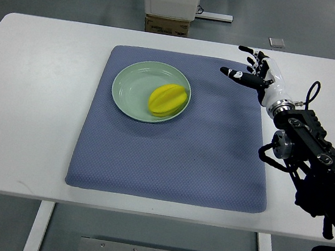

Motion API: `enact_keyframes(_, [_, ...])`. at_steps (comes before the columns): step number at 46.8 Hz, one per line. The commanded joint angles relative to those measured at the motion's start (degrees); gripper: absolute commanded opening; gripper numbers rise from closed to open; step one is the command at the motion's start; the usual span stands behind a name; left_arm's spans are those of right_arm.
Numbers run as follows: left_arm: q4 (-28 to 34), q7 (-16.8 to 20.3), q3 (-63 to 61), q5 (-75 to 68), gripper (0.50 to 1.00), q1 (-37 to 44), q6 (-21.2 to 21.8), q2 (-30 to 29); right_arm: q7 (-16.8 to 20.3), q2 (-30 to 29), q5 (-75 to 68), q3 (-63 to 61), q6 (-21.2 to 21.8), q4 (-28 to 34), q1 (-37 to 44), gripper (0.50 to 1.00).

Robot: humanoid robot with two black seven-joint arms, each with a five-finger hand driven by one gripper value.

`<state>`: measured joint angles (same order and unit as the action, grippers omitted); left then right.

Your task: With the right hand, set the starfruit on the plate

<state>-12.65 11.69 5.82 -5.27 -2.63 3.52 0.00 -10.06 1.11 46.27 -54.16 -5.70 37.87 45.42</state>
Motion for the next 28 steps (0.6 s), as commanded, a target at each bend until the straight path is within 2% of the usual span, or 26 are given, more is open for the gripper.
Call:
enact_keyframes(1, [0.0, 0.0, 0.0, 0.1, 1.000, 0.0, 0.0, 0.0, 0.0, 0.1, 0.0, -2.7, -0.1, 0.1, -1.2, 0.998])
enact_keyframes(13, [0.0, 0.0, 0.0, 0.0, 1.000, 0.0, 0.0, 0.0, -0.6, 1.1, -2.6, -7.8, -0.2, 0.1, -3.9, 1.000])
enact_keyframes(28, [0.0, 0.0, 0.0, 0.0, 1.000, 0.0, 0.0, 0.0, -0.7, 2.9, -10.0, -7.9, -0.4, 0.1, -3.9, 1.000])
